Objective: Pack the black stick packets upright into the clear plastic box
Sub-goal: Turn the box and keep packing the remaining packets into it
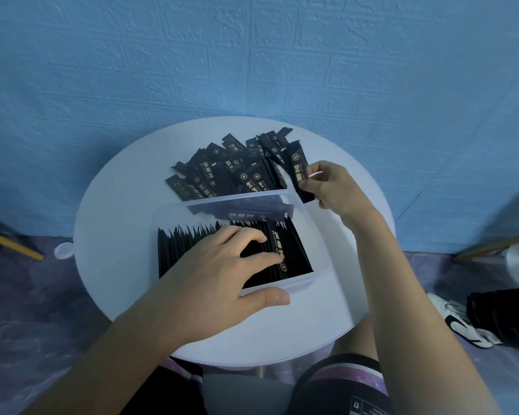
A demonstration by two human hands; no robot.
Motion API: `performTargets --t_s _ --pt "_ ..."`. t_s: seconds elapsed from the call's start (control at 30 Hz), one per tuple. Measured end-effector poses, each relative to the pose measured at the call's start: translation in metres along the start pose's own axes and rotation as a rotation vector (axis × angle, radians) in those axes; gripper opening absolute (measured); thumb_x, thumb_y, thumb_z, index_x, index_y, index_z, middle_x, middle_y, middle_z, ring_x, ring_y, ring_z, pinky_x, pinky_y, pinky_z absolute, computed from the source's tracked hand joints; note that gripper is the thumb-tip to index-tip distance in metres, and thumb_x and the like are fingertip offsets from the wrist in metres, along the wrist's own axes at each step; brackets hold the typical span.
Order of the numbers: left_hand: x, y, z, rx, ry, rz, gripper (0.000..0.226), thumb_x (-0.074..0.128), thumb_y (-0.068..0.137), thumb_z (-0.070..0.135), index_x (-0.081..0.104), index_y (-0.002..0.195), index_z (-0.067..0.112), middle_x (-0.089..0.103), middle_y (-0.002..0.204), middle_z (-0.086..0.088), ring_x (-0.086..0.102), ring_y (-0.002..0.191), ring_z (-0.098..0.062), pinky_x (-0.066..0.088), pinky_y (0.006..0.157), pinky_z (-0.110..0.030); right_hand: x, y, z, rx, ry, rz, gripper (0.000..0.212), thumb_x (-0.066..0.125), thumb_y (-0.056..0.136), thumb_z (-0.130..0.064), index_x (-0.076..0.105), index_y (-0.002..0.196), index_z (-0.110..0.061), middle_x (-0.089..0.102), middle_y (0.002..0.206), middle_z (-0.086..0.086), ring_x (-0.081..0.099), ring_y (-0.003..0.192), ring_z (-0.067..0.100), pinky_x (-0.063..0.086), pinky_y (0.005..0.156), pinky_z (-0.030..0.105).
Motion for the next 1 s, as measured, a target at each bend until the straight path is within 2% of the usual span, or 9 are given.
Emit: performTargets --t_s 0.17,0.27,0.3,0.37,0.47,0.6,0.73,0.87,1.0 --pt "0.000 0.000 0.000 -0.001 -0.022 0.005 0.074 0.022 0.090 0.084 0.060 0.136 0.041 0.049 0.142 0.011 0.041 0.131 -0.011 0.034 0.104 -0.029 -0.019 -0.048 -0.034 -0.076 -0.037 0.064 0.008 0.060 0.095 -0.012 0.065 0.101 -0.012 0.056 0.060 -0.010 0.041 0.055 0.014 0.035 0.050 0.026" --pt "0.001 0.001 0.000 -0.002 -0.016 -0.005 0.074 0.022 0.091 0.084 0.060 0.137 0.041 0.049 0.142 0.011 0.040 0.132 -0.011 0.035 0.106 -0.030 -0.010 -0.085 -0.051 -0.108 -0.170 -0.071 0.005 0.062 0.093 -0.018 0.064 0.095 -0.023 0.064 0.073 -0.009 0.047 0.048 0.009 0.039 0.048 0.026" --pt "0.001 0.000 0.000 0.003 -0.010 -0.003 0.073 0.022 0.091 0.084 0.060 0.137 0.041 0.049 0.142 0.011 0.040 0.132 -0.012 0.034 0.106 -0.030 -0.003 -0.094 -0.052 -0.095 -0.288 -0.136 0.006 0.063 0.092 -0.022 0.062 0.096 -0.026 0.067 0.080 -0.007 0.052 0.052 0.008 0.043 0.051 0.026" --pt "0.001 0.000 0.000 0.012 -0.004 0.006 0.072 0.024 0.092 0.082 0.062 0.136 0.040 0.051 0.141 0.009 0.042 0.130 -0.013 0.035 0.104 -0.030 0.009 -0.109 -0.052 -0.051 -0.617 -0.196 0.013 0.061 0.091 -0.031 0.059 0.104 -0.031 0.069 0.091 -0.005 0.062 0.076 0.018 0.049 0.067 0.033" --pt "0.001 0.000 0.000 0.015 -0.007 -0.004 0.071 0.024 0.092 0.082 0.062 0.135 0.040 0.050 0.141 0.009 0.041 0.130 -0.012 0.035 0.106 -0.030 0.024 -0.121 -0.055 -0.032 -0.893 -0.149 0.025 0.055 0.092 -0.030 0.055 0.117 -0.025 0.067 0.102 0.003 0.059 0.098 0.031 0.050 0.082 0.039" --pt "0.000 0.001 0.000 0.013 -0.011 -0.004 0.068 0.026 0.092 0.081 0.061 0.135 0.041 0.049 0.141 0.010 0.042 0.130 -0.013 0.036 0.106 -0.032 0.032 -0.123 -0.058 -0.025 -0.971 -0.114 0.028 0.056 0.092 -0.026 0.055 0.120 -0.022 0.061 0.096 0.006 0.054 0.091 0.033 0.049 0.078 0.038" --pt "0.000 0.000 0.000 0.014 -0.002 -0.005 0.069 0.026 0.092 0.080 0.061 0.135 0.040 0.050 0.141 0.009 0.043 0.130 -0.013 0.036 0.105 -0.031 0.031 -0.117 -0.056 0.002 -0.940 -0.147 0.023 0.053 0.094 -0.032 0.058 0.115 -0.025 0.070 0.094 0.004 0.064 0.088 0.032 0.053 0.084 0.040" --pt "0.000 0.001 0.000 0.015 -0.001 -0.002 0.070 0.027 0.093 0.080 0.063 0.135 0.038 0.052 0.141 0.007 0.045 0.128 -0.015 0.038 0.105 -0.033 0.029 -0.112 -0.055 0.034 -0.888 -0.160 0.023 0.053 0.091 -0.023 0.063 0.110 -0.028 0.071 0.093 0.004 0.065 0.079 0.031 0.057 0.080 0.039" --pt "0.001 0.001 0.000 0.023 0.008 -0.003 0.071 0.025 0.094 0.080 0.062 0.137 0.037 0.053 0.141 0.006 0.044 0.129 -0.014 0.040 0.104 -0.035 0.029 -0.108 -0.056 0.048 -0.908 -0.168 0.019 0.057 0.090 -0.020 0.067 0.106 -0.020 0.071 0.085 0.007 0.065 0.075 0.031 0.058 0.077 0.039"
Point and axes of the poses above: each hand's wrist, its own y-axis towards the middle knuckle, its own x-axis out of the palm, z = x × y, the point moved 3 cm from there along y, towards the middle knuckle
